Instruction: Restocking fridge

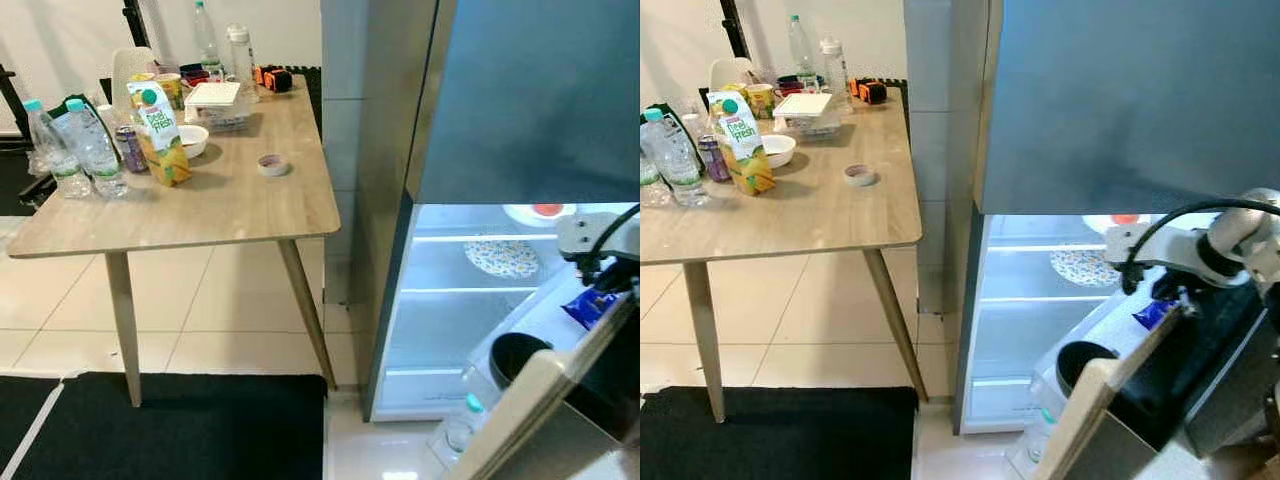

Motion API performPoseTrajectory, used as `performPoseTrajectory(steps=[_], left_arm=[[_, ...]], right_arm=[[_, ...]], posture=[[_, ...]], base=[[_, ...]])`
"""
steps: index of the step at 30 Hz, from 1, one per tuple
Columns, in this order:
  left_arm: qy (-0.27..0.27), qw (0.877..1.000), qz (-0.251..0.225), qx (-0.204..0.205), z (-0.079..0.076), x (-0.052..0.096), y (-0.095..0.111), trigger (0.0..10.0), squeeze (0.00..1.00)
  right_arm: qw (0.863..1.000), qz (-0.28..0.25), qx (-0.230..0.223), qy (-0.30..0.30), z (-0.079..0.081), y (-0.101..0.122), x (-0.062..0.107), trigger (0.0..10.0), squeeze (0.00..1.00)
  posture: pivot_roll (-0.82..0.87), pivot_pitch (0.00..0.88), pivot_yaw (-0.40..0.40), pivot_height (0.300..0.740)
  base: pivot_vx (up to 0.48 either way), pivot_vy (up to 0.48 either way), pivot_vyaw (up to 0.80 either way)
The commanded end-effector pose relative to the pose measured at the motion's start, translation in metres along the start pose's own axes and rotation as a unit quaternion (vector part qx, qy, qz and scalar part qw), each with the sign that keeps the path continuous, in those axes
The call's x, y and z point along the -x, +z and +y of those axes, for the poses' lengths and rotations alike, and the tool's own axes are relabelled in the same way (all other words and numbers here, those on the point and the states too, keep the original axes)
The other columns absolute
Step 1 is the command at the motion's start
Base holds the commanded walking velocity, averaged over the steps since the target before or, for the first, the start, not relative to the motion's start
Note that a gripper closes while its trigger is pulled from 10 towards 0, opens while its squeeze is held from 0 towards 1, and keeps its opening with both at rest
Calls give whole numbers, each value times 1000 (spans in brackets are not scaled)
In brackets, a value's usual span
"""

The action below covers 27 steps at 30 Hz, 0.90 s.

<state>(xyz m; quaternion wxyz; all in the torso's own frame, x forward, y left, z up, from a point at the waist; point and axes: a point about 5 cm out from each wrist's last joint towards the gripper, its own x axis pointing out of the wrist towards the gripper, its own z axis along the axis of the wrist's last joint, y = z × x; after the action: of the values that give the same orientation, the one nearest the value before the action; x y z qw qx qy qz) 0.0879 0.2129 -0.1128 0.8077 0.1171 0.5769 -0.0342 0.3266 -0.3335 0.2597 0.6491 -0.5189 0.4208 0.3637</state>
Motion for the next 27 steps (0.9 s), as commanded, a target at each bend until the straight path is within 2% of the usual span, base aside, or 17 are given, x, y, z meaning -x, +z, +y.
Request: performPoseTrajectory(steps=[1, 12, 20, 27], left_arm=[[-6, 1000, -1, 1, -6, 0, 0, 10000, 0], [-6, 1000, 0, 0, -6, 0, 0, 10000, 0], [-4, 1000, -1, 1, -4, 0, 0, 10000, 0], [-4, 1000, -2, -1, -3, 0, 1, 10000, 0]], right_arm=[[1000, 15, -15, 23, 9, -16, 0, 10000, 0], [998, 56, -38, 18, 15, -42, 13, 10000, 0], [993, 81, -80, -9, 19, -63, 24, 10000, 0], [984, 116, -132, -25, 32, -90, 28, 10000, 0]], posture=[[-138, 0, -46, 740], [-146, 0, -48, 740], [-144, 0, -51, 740], [-143, 0, -48, 740]], base=[[0, 0, 0], [0, 0, 0], [0, 0, 0], [0, 0, 0]])
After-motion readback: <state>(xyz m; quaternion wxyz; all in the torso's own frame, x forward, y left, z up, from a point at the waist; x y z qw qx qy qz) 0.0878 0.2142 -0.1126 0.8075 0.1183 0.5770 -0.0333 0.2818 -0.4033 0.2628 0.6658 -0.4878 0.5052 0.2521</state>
